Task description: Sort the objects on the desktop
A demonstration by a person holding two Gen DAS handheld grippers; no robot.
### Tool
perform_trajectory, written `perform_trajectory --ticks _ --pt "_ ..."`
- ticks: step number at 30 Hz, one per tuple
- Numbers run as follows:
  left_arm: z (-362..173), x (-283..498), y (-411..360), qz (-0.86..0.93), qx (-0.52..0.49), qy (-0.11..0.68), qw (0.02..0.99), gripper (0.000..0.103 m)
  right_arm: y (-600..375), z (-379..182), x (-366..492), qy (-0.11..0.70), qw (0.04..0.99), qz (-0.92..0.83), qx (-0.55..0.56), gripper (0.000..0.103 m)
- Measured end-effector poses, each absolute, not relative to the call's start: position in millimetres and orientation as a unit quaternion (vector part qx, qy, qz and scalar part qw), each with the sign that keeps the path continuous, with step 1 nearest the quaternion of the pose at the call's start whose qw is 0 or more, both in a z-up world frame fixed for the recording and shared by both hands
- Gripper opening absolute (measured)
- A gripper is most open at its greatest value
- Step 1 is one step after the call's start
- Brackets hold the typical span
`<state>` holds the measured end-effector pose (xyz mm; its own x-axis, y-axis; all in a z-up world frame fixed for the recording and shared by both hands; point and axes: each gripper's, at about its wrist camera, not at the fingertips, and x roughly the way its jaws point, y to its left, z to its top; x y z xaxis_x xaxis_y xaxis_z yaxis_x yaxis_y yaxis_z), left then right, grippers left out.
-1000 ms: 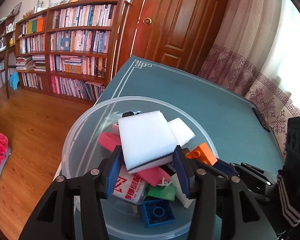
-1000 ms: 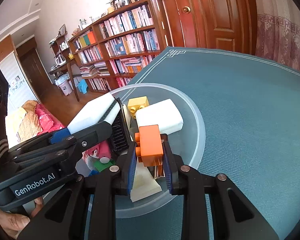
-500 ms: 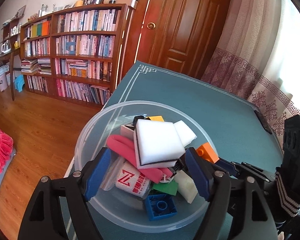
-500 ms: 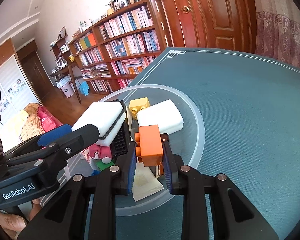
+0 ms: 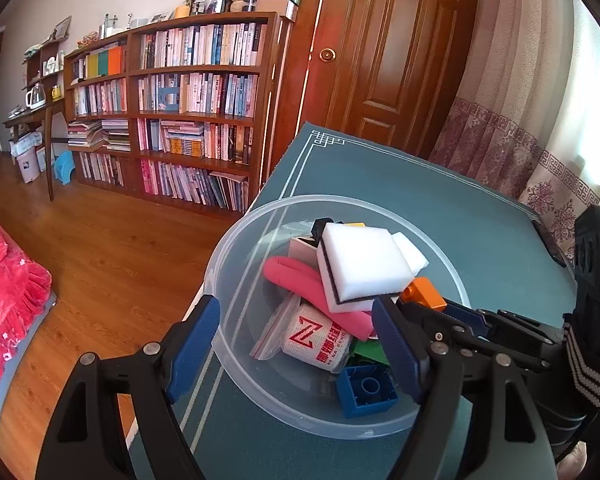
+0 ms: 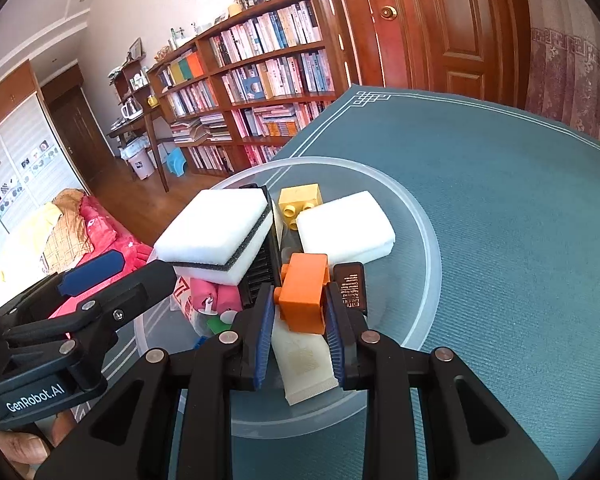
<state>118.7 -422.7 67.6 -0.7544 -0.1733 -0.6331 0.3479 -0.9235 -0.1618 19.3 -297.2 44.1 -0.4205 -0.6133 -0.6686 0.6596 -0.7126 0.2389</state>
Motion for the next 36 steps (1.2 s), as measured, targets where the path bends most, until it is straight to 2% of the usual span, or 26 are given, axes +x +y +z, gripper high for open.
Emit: perform_trajectory --ticks 21,22,24,28,30,32,36 --pt "69 130 -402 -0.928 0.325 0.101 0.150 0.083 -254 64 39 -0.013 0.364 -0.856 0.368 0.029" --pt "70 131 -401 -0.929 0.324 0.100 0.150 0.083 -250 68 41 -0.015 0.361 -0.860 0.362 0.032" --pt "72 133 -399 -0.930 0.320 0.097 0.151 0.083 -243 77 46 -0.020 0.355 -0.869 0.345 0.044" --pt "79 138 -393 -0.934 0.308 0.083 0.162 0.083 -228 99 59 -0.021 0.342 -0.889 0.302 0.057" --pt "84 141 -391 -0.935 0.301 0.079 0.167 0.083 -221 108 66 -0.023 0.338 -0.897 0.283 0.074" --pt "89 144 -389 -0.938 0.292 0.074 0.173 0.086 -215 116 72 -0.024 0.331 -0.905 0.266 0.084" --pt "100 152 -386 -0.942 0.270 0.066 0.189 0.094 -208 128 83 -0.018 0.312 -0.917 0.246 0.088"
